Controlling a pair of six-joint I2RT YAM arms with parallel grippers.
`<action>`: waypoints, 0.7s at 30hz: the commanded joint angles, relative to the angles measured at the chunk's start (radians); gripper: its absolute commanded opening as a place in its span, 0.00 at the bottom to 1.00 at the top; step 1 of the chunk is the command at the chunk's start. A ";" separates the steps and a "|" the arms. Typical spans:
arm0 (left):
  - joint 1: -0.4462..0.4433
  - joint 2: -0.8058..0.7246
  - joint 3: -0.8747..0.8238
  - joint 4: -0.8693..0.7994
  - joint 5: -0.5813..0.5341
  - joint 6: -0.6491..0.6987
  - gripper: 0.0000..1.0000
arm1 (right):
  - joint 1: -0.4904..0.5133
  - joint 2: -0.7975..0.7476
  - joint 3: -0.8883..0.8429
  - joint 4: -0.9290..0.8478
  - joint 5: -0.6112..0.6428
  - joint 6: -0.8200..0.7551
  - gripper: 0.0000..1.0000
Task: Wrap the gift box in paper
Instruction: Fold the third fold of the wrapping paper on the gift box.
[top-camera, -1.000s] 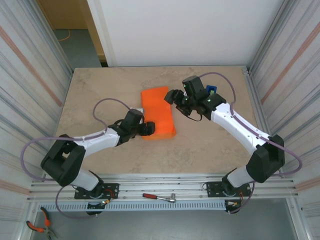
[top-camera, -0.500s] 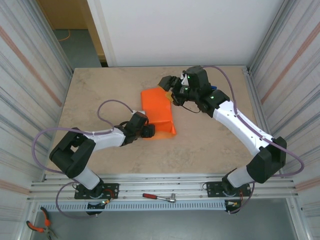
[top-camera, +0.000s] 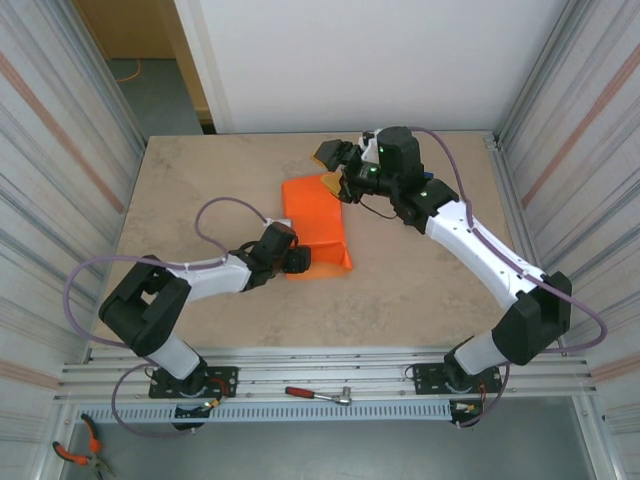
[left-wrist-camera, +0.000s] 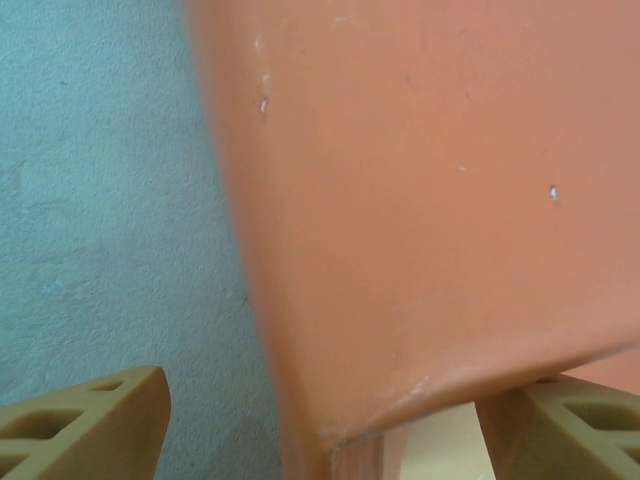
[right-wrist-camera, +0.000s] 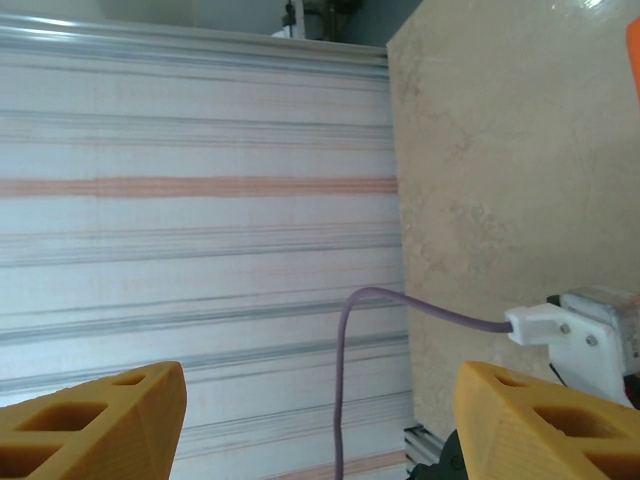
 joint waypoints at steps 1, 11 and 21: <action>0.006 0.032 0.003 0.046 -0.025 0.024 0.80 | 0.012 0.032 0.073 -0.017 -0.041 -0.028 0.70; 0.006 0.090 -0.012 0.114 -0.076 0.034 0.79 | -0.102 -0.059 -0.207 -0.135 -0.075 -0.358 0.69; 0.006 0.133 -0.033 0.168 -0.076 0.047 0.78 | -0.126 -0.013 -0.366 -0.292 0.025 -0.735 0.69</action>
